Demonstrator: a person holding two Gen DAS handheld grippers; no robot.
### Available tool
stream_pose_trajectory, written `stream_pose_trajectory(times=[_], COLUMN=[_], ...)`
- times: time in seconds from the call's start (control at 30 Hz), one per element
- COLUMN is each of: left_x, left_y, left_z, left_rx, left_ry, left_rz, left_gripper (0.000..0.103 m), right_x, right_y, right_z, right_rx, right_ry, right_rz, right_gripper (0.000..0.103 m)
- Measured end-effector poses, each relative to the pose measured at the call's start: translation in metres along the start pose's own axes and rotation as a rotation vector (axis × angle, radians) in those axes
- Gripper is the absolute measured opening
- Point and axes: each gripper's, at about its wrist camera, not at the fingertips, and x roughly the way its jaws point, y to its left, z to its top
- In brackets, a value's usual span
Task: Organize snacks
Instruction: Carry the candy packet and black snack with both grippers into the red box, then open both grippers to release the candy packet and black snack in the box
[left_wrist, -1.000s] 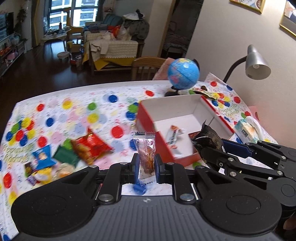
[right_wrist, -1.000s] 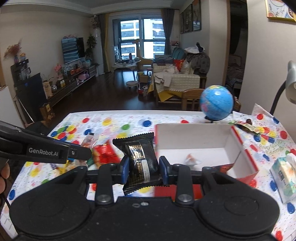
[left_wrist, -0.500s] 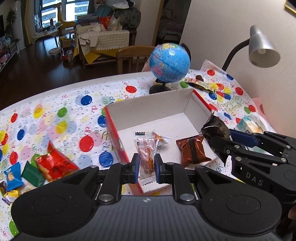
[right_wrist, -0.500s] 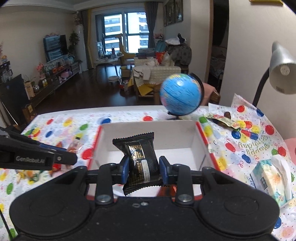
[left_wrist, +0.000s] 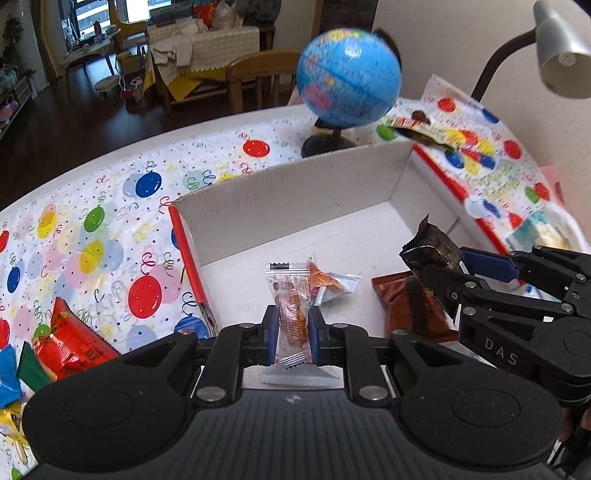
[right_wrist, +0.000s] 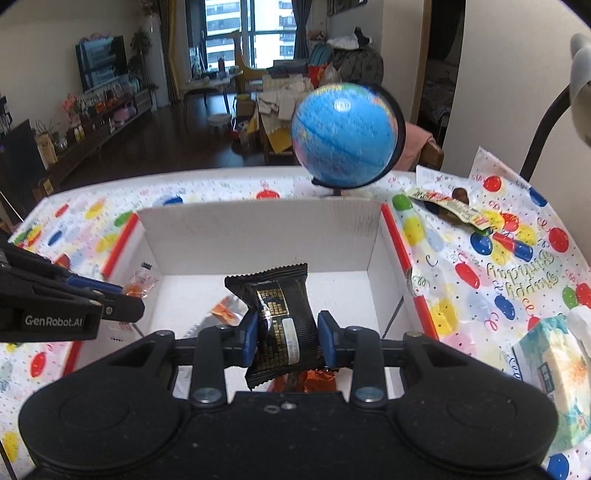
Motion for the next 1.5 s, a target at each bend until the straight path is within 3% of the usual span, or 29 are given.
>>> stream_pose_trajectory(times=[0.43,0.77,0.9,1.13,1.37,1.5], left_x=[0.051,0.061,0.055,0.034,0.011,-0.007], left_y=[0.001,0.001,0.0,-0.002,0.007,0.009], left_z=[0.011,0.009,0.008,0.004,-0.002,-0.008], left_rx=[-0.006,-0.019,-0.017,-0.026,-0.045,-0.041], left_ry=[0.1,0.135,0.125,0.077,0.034,0.002], left_rz=[0.054,0.059,0.044,0.018,0.0,-0.014], left_gripper=[0.017,0.018,0.026,0.061,0.064,0.064], right_x=[0.04,0.042,0.04,0.025,0.001,-0.014], right_y=[-0.01,-0.013,-0.014,-0.012,-0.009,-0.006], right_z=[-0.003,-0.002,-0.002,-0.002,-0.002,-0.003], right_rx=[-0.007,0.011,0.019,0.025,0.028,0.033], right_ry=[0.082,0.095,0.089,0.067,0.027,0.005], right_rz=[-0.029,-0.004,0.002,0.005,0.008,0.004], right_gripper=[0.032,0.037,0.042,0.052,0.063,0.064])
